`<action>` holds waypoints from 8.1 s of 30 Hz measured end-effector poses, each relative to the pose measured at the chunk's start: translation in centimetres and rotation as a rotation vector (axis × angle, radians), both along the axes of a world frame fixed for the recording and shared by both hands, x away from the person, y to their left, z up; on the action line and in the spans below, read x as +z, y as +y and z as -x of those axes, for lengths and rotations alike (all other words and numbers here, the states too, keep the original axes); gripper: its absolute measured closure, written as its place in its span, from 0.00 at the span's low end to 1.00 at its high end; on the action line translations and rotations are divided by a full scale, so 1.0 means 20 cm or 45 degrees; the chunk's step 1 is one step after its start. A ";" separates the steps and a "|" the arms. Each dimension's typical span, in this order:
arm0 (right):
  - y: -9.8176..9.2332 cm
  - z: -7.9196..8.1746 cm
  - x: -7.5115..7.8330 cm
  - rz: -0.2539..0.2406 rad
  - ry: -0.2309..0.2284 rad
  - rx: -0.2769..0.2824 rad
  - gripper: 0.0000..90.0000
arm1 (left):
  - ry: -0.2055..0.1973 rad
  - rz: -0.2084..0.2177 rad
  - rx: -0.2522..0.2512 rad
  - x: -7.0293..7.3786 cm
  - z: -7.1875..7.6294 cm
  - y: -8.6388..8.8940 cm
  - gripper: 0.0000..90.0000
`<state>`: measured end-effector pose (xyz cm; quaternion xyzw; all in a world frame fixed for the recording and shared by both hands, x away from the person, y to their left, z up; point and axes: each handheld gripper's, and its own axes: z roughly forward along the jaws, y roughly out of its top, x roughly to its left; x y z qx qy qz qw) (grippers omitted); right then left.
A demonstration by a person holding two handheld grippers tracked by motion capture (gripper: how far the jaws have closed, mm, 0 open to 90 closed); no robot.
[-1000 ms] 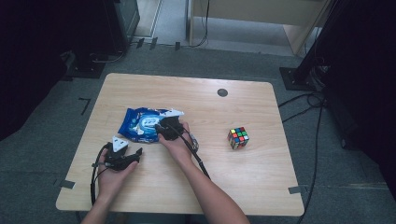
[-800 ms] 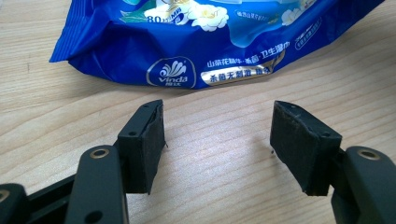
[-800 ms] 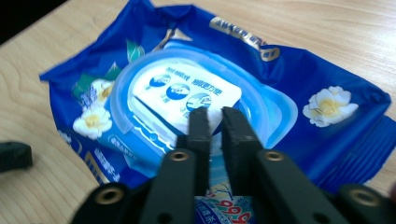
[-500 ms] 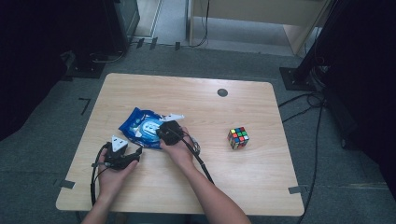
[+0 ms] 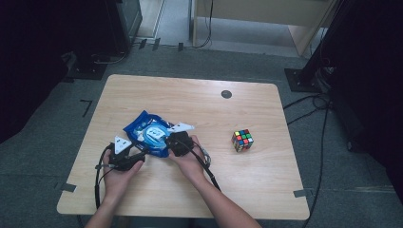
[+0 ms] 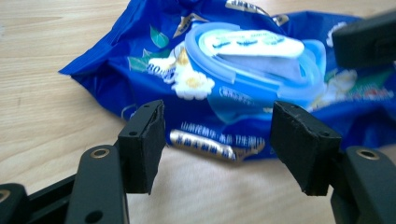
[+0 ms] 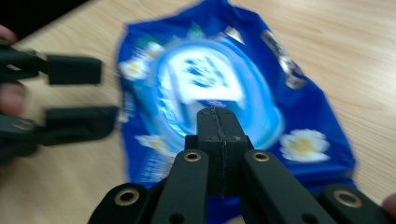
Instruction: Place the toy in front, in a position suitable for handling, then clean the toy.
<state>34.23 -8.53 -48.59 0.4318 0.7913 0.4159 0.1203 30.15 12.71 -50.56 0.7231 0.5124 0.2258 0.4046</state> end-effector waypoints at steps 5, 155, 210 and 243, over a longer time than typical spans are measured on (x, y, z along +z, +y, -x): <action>0.02 -0.03 -0.04 0.049 0.064 0.032 0.98 | -0.002 0.003 0.002 0.00 -0.04 -0.05 0.40; -0.61 0.57 0.06 -0.028 -0.253 -0.009 0.98 | 0.080 -0.120 -0.100 -0.03 0.00 -0.24 0.64; -1.12 0.13 -0.17 0.119 -0.049 -0.641 0.26 | -0.093 -0.065 -0.318 -0.03 0.19 -0.30 0.52; -0.95 0.53 0.00 0.034 -0.090 -0.286 0.38 | 0.121 -0.217 -0.508 -0.04 0.20 -0.81 0.41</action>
